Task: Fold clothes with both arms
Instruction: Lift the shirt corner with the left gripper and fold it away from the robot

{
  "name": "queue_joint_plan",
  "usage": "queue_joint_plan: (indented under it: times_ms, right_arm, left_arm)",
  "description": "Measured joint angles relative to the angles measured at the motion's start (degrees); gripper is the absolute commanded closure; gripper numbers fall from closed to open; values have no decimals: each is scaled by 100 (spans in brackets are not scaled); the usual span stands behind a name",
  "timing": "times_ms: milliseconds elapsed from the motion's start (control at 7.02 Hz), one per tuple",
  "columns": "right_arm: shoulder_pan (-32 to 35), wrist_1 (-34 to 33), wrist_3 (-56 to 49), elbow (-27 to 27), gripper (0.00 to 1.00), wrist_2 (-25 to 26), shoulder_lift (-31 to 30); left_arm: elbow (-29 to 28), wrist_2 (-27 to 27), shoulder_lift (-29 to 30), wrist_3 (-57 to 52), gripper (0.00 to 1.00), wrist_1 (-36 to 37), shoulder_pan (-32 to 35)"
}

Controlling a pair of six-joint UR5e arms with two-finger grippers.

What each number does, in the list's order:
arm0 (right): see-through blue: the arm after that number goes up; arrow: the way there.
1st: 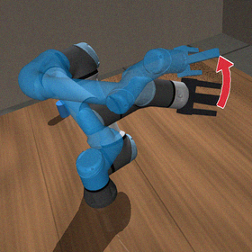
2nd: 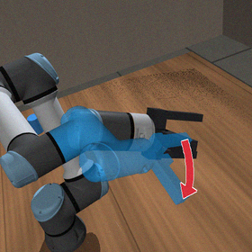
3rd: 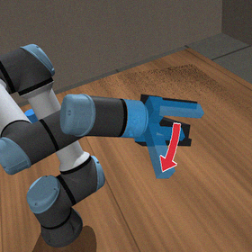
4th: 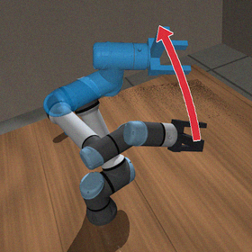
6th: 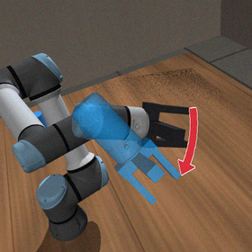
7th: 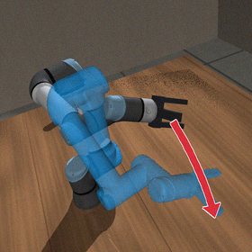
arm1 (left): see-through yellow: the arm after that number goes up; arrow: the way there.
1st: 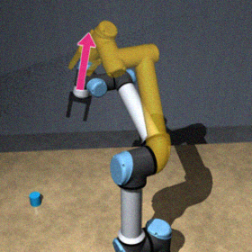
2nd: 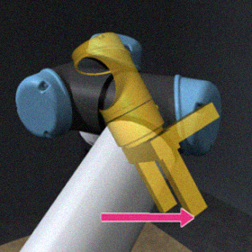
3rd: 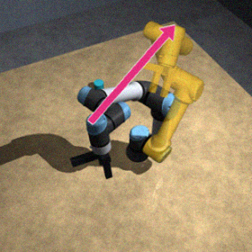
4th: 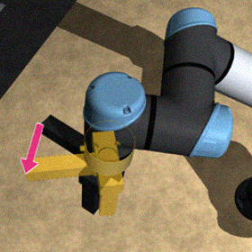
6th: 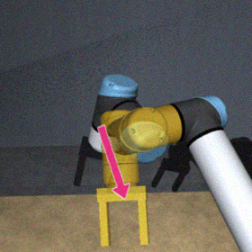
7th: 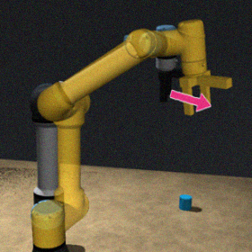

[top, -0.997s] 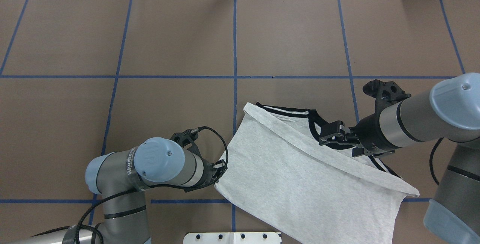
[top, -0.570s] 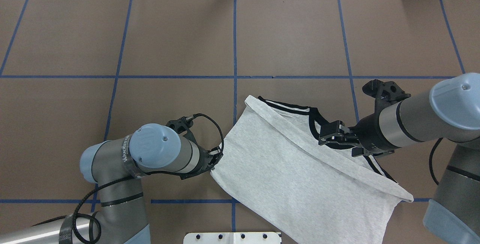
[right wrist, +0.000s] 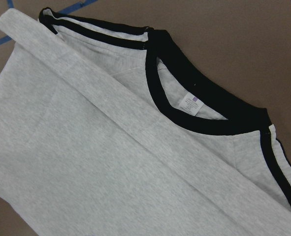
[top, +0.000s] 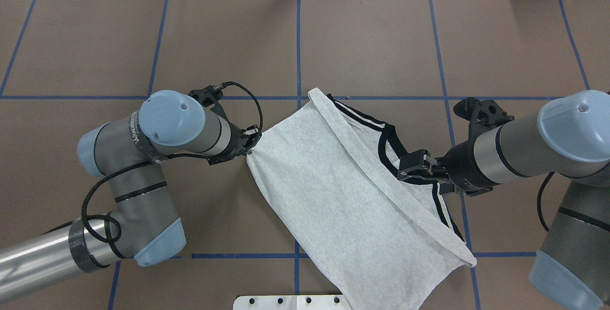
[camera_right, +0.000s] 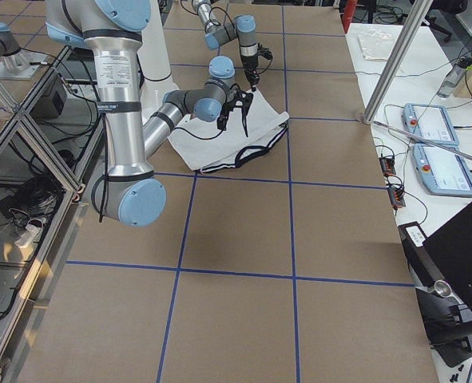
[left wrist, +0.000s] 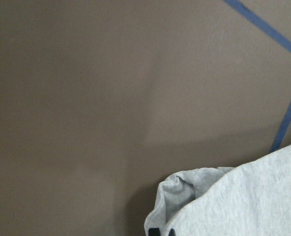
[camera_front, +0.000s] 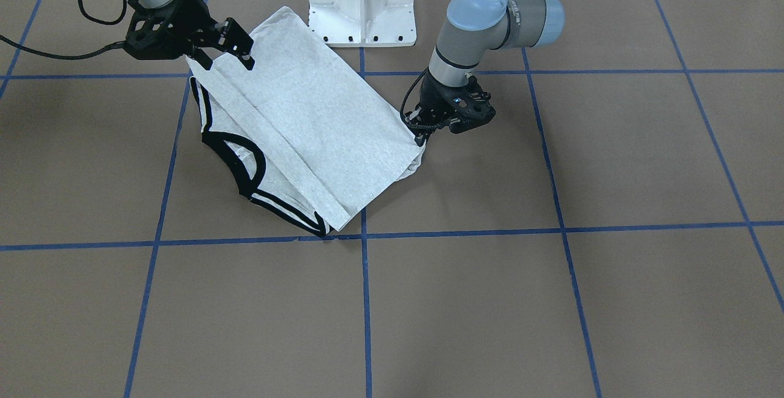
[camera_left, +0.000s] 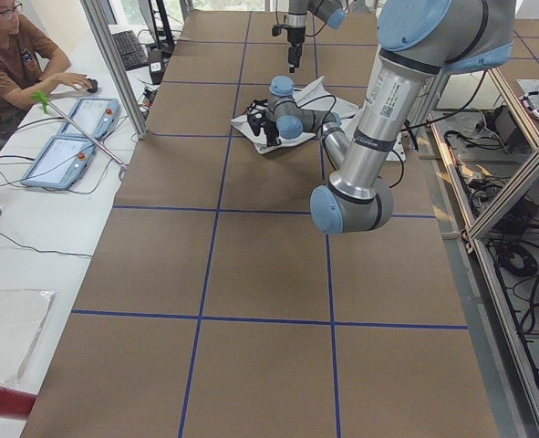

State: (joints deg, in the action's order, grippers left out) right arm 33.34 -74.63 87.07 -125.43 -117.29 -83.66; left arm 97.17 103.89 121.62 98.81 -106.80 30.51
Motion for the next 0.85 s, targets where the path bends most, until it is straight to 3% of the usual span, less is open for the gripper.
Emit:
queue_joint_plan:
  times_ms: [570,854]
  right_arm:
    - [-6,1,12,260,0,6,384]
    - [-10,3,12,303,0,4,416]
  left_arm:
    - [-1165,-14,666,-915,100,-163,831]
    - [-2039,-204,1075,-1230,100,-769,1076]
